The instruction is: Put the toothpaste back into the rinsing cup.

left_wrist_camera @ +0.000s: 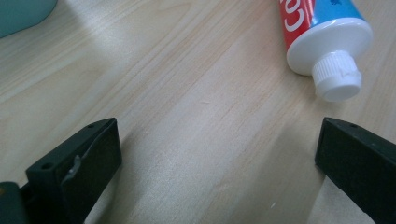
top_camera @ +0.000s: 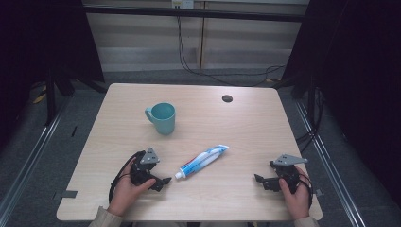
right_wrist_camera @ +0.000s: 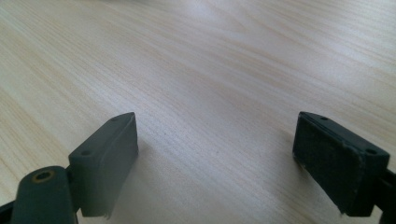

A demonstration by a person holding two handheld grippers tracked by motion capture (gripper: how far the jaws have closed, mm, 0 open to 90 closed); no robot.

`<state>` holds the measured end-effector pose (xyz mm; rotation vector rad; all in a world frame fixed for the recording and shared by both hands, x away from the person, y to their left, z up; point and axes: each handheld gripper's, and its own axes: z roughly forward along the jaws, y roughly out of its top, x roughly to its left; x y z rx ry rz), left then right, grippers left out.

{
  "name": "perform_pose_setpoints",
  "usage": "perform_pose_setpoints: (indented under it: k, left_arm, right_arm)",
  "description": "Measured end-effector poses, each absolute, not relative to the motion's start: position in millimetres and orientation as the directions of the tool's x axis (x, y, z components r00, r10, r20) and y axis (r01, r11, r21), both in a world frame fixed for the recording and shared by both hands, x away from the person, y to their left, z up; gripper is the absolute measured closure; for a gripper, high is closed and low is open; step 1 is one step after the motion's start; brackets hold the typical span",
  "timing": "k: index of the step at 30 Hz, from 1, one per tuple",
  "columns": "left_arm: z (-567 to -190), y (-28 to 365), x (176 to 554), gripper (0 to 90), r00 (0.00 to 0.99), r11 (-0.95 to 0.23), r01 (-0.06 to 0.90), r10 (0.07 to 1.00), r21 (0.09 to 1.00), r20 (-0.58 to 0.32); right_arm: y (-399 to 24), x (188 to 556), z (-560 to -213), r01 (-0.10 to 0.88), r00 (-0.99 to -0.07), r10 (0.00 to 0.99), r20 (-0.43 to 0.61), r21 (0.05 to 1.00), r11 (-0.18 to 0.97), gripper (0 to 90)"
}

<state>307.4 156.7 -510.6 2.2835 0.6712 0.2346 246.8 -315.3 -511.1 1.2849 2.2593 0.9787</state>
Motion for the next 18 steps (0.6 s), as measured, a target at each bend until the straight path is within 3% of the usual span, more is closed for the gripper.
perform_pose_setpoints:
  k: [12,16,18]
  left_arm:
    - [-507.9,156.8,307.2,0.5,0.853,-0.615,0.396,0.521,0.682,-0.026]
    - [-496.4,155.8,307.4,18.0,0.863,-0.661,0.415,0.504,0.625,-0.040]
    - [-494.0,155.0,308.1,18.1,0.864,-0.680,0.423,0.502,0.599,-0.040]
  right_arm:
    - [-315.4,247.0,-511.1,0.601,-0.522,0.853,0.024,0.720,0.347,13.7]
    - [-315.4,247.0,-511.1,0.600,-0.523,0.852,0.025,0.721,0.347,13.7]
    - [-315.4,247.0,-511.1,0.600,-0.522,0.852,0.025,0.720,0.347,13.7]
